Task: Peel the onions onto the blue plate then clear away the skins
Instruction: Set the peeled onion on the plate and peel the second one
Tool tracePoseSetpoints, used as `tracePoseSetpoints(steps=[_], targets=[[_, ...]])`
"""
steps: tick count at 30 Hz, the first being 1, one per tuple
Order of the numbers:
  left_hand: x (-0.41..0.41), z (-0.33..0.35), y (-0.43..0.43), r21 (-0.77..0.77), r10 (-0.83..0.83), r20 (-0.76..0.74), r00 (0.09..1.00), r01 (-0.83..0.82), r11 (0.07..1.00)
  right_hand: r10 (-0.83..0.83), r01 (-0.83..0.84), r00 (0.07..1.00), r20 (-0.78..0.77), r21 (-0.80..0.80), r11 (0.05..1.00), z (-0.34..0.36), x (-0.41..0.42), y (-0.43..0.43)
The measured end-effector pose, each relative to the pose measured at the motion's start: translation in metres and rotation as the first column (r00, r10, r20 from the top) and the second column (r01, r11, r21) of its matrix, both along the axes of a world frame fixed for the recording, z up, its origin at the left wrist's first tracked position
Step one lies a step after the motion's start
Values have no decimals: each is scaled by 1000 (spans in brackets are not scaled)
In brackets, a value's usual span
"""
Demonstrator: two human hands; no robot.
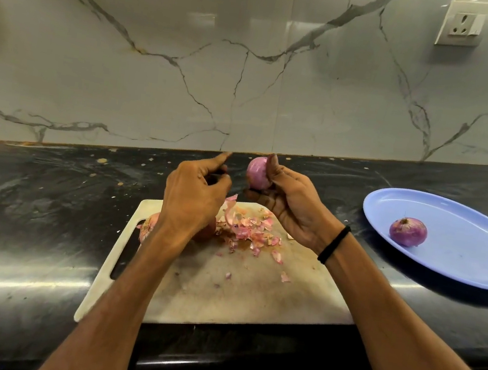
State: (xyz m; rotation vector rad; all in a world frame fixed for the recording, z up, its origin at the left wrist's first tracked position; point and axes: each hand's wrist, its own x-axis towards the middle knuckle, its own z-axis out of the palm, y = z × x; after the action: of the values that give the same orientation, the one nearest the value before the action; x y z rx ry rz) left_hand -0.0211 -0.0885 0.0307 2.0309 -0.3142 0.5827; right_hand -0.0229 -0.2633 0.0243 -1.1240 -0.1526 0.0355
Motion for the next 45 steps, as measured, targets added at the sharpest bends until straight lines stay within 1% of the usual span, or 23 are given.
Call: tracePoseSetpoints(steps=[3, 5, 7, 9, 12, 15, 18, 22, 25, 29, 33, 37, 39, 41, 43, 45], targets=[[-1, 1, -4, -50, -120, 15, 993, 120, 991, 14, -13, 999, -36, 28, 1000, 3, -2, 1], [-1, 1, -6, -3, -182, 19, 983, 182, 983, 28, -26, 997, -67, 28, 999, 5, -4, 1], [-1, 0, -7, 35, -200, 30, 979, 199, 979, 23, -26, 996, -92, -33, 999, 6, -6, -1], [-1, 0, -6, 28, -204, 48, 978, 202, 979, 19, -30, 994, -108, -98, 995, 6, -7, -2], [-2, 1, -7, -12, -222, 104, 970, 224, 974, 27, -39, 992, -120, -97, 994, 7, -8, -2], [-7, 2, -7, -127, -223, 121, 967, 238, 963, 21, -23, 996, -92, -20, 1000, 7, -7, 0], [-9, 4, -8, -256, -222, 52, 974, 228, 939, 18, -16, 999, -42, 28, 999, 6, -7, 0], [-10, 4, -10, -325, -249, -20, 968, 230, 917, 22, -23, 1000, 7, 77, 997, 4, -6, 2], [-9, 2, -11, -304, -221, -35, 975, 201, 931, 15, -17, 999, 42, 46, 999, 2, -5, 2], [-6, -3, -14, -266, -138, -55, 989, 118, 957, -9, 9, 999, 38, 6, 1000, -2, -3, 3], [-5, -7, -15, -206, -78, -19, 997, 73, 976, -27, 28, 999, 27, -18, 999, -4, -2, 4], [-8, -6, -14, -174, -36, 57, 998, 46, 984, -28, 28, 1000, -2, -12, 1000, -5, -3, 3], [-9, -5, -14, -185, -36, 39, 999, 42, 982, -31, 31, 1000, -3, 0, 1000, -5, -4, 4], [-11, -4, -15, -271, -104, -29, 994, 92, 958, -35, 35, 999, 16, 6, 999, -6, -4, 3], [-14, -2, -17, -415, -203, -105, 974, 142, 898, -32, 31, 999, 40, 29, 999, -6, -5, 3], [-14, -3, -21, -527, -257, -160, 953, 138, 839, -24, 22, 999, 42, 61, 998, -5, -6, 5]])
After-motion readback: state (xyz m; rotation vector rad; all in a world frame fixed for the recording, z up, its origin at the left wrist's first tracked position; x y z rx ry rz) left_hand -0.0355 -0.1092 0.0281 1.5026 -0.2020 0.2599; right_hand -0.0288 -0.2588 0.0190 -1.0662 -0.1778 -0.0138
